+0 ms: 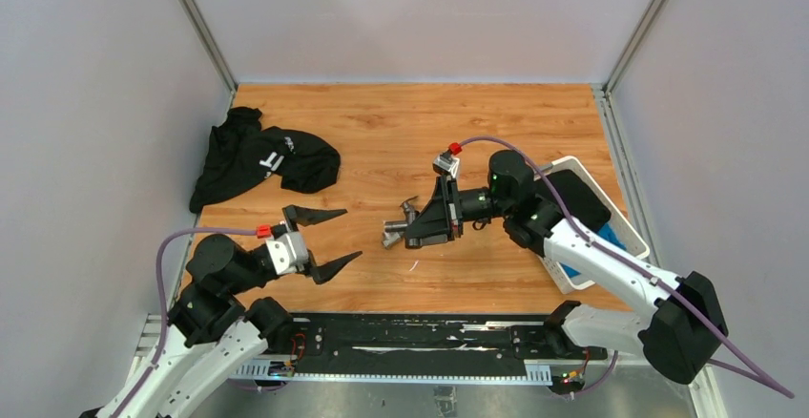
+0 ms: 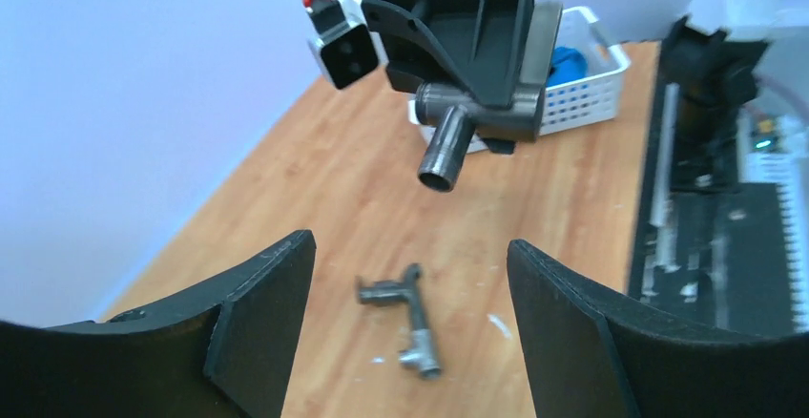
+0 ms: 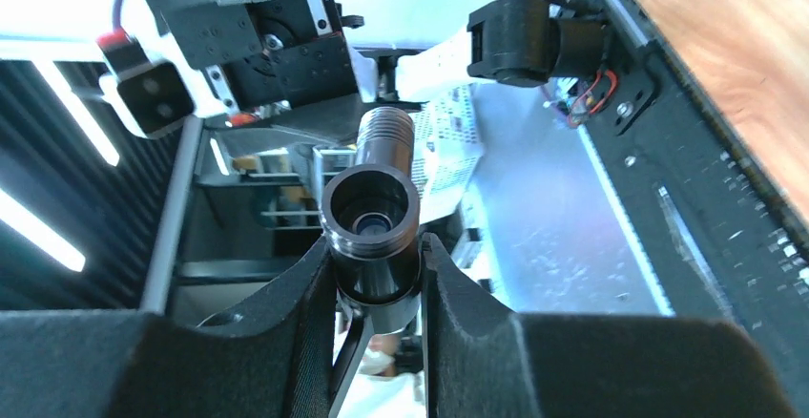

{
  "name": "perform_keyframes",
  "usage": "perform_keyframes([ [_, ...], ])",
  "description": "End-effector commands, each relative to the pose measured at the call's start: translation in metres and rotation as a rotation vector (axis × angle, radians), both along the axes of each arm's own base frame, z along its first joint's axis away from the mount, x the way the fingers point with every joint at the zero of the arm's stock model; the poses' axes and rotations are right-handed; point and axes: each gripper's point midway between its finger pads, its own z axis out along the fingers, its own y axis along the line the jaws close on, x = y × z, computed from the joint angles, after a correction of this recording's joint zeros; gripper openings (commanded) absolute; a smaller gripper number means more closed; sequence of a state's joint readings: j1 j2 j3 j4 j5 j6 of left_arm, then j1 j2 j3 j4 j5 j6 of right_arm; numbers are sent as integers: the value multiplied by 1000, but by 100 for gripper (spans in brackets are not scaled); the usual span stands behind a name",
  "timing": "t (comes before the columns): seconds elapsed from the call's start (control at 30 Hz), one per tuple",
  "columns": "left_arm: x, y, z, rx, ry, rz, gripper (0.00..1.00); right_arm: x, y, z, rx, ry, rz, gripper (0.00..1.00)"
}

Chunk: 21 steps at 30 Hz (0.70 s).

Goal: Install the water faucets
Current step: Pick up the water faucet from the center of the board.

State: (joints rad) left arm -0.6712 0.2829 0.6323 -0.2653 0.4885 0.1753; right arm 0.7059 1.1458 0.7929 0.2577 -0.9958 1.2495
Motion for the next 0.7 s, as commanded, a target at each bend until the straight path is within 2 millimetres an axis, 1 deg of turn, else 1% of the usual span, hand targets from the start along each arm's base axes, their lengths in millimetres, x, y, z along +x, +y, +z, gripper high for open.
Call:
perform_keyframes([
  [0.0,16,7,11,99,-316,61,78,-2,1,40,2,130,24,0],
  [0.1,18,6,7,161,-381,47,77,-4,6,52,38,187,30,0],
  [0.17,21,6,11,170,-424,52,77,-4,11,53,49,237,28,0],
  [0.27,24,7,15,187,-477,68,77,-2,19,45,29,310,15,0],
  [0.37,28,6,12,228,-500,65,77,-2,29,37,8,352,8,0],
  [0.43,26,3,11,227,-503,47,77,-2,35,33,-10,371,-1,0],
  [0.53,22,-3,5,229,-489,8,76,-1,45,34,-5,389,5,0],
  [0.67,19,-5,-4,252,-475,-18,75,-5,56,38,-4,393,32,0],
])
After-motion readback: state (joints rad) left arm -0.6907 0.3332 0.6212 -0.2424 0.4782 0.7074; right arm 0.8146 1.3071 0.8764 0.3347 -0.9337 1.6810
